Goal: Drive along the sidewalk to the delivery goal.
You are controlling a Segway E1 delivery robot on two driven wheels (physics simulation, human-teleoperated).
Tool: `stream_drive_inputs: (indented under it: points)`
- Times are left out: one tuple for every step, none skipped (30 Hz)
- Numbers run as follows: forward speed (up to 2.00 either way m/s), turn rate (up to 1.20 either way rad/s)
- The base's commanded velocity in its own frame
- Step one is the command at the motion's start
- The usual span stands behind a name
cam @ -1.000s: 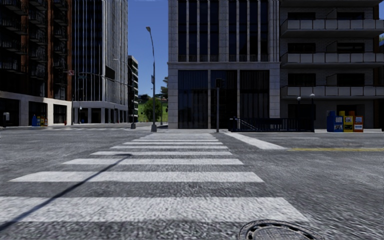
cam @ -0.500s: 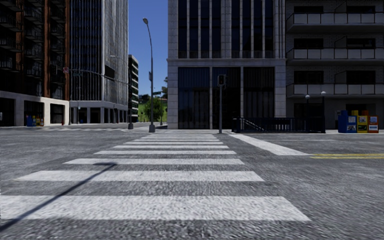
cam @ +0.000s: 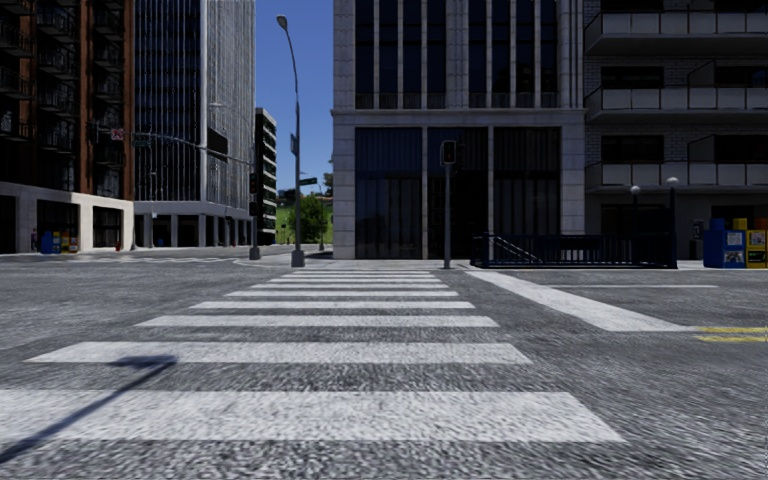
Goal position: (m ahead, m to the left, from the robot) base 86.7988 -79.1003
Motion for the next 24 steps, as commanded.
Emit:
stream_drive_inputs:
  points:
    - [2.0,0.0]
    - [2.0,0.0]
    - [2.0,0.0]
    - [2.0,0.0]
    - [2.0,0.0]
    - [2.0,0.0]
    - [2.0,0.0]
    - [2.0,0.0]
    - [2.0,0.0]
    - [2.0,0.0]
    - [2.0,0.0]
    - [2.0,0.0]
    - [2.0,0.0]
    - [2.0,0.0]
    - [2.0,0.0]
    - [2.0,0.0]
    - [2.0,0.0]
    - [2.0,0.0]
    - [2.0,0.0]
    - [2.0,0.0]
    - [2.0,0.0]
    - [2.0,0.0]
    - [2.0,0.0]
    - [2.0,0.0]
